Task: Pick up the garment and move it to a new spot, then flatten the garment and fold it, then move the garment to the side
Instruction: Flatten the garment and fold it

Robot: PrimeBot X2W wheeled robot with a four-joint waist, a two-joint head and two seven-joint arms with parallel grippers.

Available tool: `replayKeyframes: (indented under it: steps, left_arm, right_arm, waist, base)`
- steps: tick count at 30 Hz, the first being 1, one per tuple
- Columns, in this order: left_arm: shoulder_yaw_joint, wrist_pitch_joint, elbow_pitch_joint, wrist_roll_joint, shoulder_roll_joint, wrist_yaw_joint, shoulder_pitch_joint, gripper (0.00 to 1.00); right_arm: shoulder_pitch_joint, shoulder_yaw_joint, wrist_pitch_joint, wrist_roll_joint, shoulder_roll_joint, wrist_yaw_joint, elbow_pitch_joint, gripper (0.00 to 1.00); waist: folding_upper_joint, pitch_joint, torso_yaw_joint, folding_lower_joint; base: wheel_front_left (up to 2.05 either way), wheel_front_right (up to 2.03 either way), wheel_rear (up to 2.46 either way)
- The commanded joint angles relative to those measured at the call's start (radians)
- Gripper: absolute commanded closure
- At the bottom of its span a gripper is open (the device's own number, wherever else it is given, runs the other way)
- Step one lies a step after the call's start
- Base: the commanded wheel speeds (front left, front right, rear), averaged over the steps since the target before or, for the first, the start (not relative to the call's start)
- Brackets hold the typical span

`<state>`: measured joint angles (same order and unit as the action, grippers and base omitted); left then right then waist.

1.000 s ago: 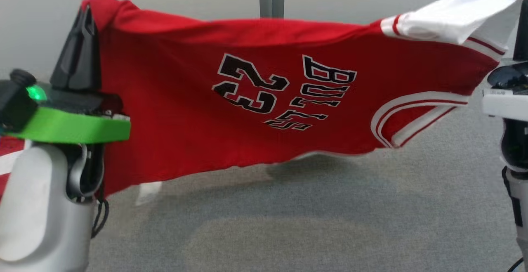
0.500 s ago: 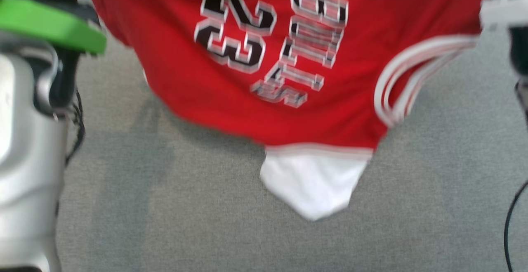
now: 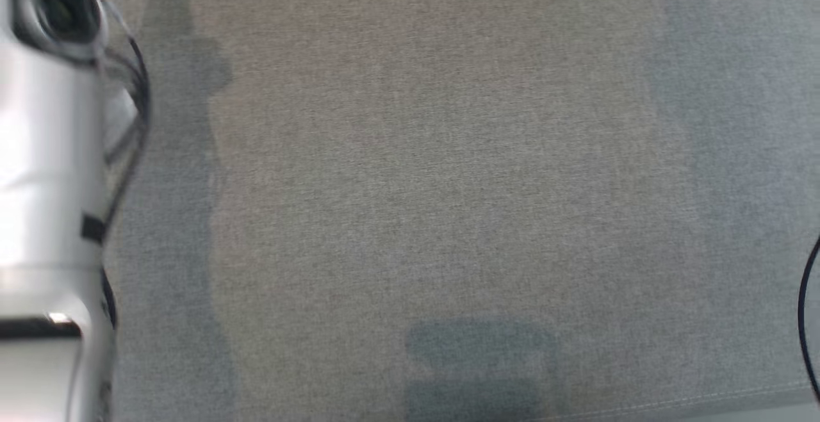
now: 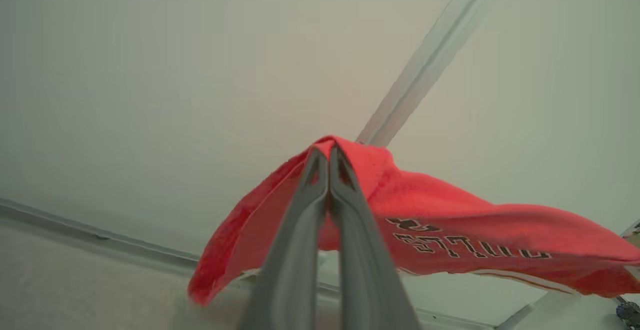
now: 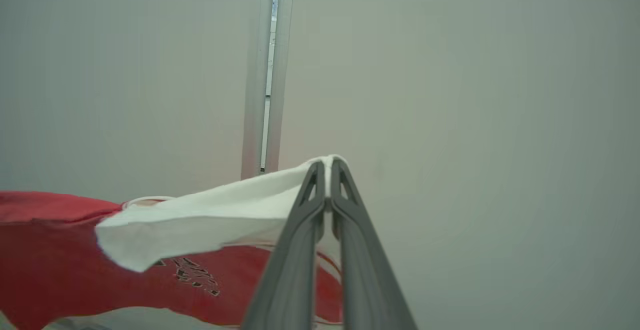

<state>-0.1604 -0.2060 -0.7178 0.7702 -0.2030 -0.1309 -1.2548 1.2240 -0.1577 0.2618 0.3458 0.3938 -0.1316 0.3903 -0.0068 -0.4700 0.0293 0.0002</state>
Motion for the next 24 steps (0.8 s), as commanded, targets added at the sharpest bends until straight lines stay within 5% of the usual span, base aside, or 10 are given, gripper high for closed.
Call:
replayKeyframes:
  steps: [1,10,24]
  left_arm:
    - [0.005,0.02,-0.028,0.072,0.007,0.001,0.086,1.0]
    - [-0.089,0.035,-0.127,0.299,0.059,0.001,0.54,1.0]
    - [-0.2,-0.012,-0.198,0.486,0.105,0.007,0.983,1.0]
  right_arm:
    - [-0.105,-0.01,0.003,0.019,0.011,0.002,-0.027,1.0]
    - [-0.639,0.022,0.004,0.083,-0.053,0.002,-0.125,1.0]
    - [-1.077,0.075,0.004,0.058,-0.128,0.002,-0.104,1.0]
  waist:
    - [0.0068,-0.002,0.02,-0.0002]
    - [0.0068,0.06,0.026,-0.0002]
    - [0.0068,0.323,0.021,-0.0002]
  base:
    - [0.0,0.0,0.0]
    - [0.0,0.0,0.0]
    - [0.0,0.0,0.0]
